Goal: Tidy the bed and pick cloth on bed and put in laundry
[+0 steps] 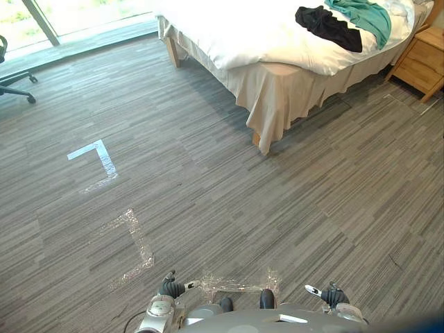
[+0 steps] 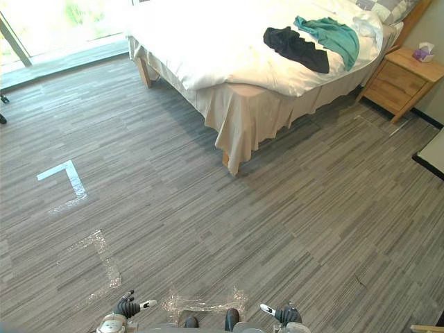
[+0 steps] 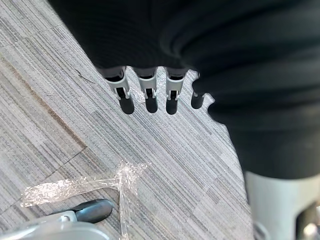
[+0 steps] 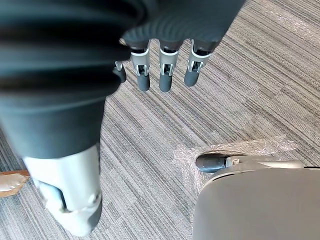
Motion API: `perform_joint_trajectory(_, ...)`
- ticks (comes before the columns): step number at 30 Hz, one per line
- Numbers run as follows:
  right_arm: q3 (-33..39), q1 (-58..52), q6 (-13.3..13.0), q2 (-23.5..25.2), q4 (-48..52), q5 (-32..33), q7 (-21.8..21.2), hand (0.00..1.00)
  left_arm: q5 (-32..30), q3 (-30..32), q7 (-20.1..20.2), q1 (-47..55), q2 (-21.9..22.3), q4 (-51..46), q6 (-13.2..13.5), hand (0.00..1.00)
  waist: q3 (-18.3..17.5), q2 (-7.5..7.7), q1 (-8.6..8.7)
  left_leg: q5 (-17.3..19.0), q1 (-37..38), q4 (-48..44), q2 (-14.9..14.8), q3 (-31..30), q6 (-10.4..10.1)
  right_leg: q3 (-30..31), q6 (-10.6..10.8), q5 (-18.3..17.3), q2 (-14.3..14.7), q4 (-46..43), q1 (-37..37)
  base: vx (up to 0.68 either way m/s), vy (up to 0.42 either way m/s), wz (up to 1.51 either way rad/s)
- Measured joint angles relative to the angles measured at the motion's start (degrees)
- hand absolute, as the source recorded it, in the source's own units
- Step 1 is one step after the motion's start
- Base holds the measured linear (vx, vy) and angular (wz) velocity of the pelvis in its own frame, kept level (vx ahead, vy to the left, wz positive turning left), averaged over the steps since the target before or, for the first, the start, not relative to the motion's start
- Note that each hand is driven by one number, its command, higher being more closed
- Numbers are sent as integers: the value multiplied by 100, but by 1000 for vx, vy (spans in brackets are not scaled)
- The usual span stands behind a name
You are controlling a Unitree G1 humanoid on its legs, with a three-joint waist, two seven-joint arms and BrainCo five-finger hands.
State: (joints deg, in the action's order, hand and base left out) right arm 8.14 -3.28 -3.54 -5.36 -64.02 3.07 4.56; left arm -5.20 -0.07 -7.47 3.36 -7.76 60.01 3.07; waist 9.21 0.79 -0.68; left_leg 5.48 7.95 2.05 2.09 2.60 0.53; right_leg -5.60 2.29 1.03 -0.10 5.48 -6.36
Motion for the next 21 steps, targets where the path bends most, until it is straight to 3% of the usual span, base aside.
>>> perform_joint_trajectory(9, -16, 316, 8, 244, 175, 11, -36, 0, 1, -200, -1, -173, -72, 3, -18, 0, 213, 2, 29, -52, -296, 66, -27, 448, 83, 313, -131, -55, 38, -324, 630, -58, -26, -25)
perform_joint_trajectory(13, 44, 362, 0, 274, 257, 19, -22, 0, 3, -201, -4, -318, -56, 0, -31, 0, 348, 57, 105, 49, -326, -32, -89, 781, 25, 482, -131, -396, 85, -1108, 1096, 10, -15, -42)
perform_joint_trajectory(14, 94, 360, 0, 313, 323, 17, -17, 0, 4, -199, -4, -346, -56, 0, -30, 0, 387, 92, 112, 180, -278, -152, -139, 930, 41, 416, -100, -627, 96, -1632, 1304, 38, -42, -49)
perform_joint_trajectory(17, 286, 368, -45, 352, 435, 21, -8, 0, 4, -196, -5, -372, -28, 2, -31, 0, 466, 46, 135, 404, -162, -355, -283, 1176, 96, -249, 60, -921, 20, -3031, 1923, 58, -64, -51)
perform_joint_trajectory(19, 460, 390, -55, 354, 454, 23, 10, 0, 5, -169, -6, -376, -7, 9, -31, 0, 479, 62, 151, 563, -57, -490, -425, 1279, 33, -805, -6, -986, -206, -3964, 2264, 154, -78, -28)
perform_joint_trajectory(21, 626, 426, -59, 347, 452, 24, 43, 0, 6, -120, -7, -450, 31, 162, -25, 0, 492, 29, 255, 712, 38, -575, -707, 1279, -145, -1435, -95, -1191, -528, -4259, 2389, 277, -154, -6)
